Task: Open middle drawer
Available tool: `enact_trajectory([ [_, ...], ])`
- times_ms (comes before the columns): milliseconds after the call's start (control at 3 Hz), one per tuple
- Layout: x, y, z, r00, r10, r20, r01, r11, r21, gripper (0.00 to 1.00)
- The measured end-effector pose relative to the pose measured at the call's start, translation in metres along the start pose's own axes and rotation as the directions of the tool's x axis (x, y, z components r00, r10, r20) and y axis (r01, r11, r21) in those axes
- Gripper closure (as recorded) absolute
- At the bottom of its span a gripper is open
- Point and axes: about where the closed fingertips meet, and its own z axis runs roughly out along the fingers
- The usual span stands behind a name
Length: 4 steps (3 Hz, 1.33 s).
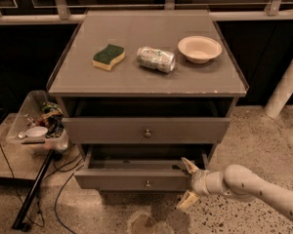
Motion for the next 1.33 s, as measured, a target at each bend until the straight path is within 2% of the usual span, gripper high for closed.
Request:
enact_trajectory([
  [333,-0.0025,-0.0009,-0.0024,1.0,0.0,0.0,0.0,1.0,0.0,0.02],
  [1333,-0.0098,-0.0035,-0.0092,1.0,0.0,0.0,0.0,1.0,0.0,0.66],
])
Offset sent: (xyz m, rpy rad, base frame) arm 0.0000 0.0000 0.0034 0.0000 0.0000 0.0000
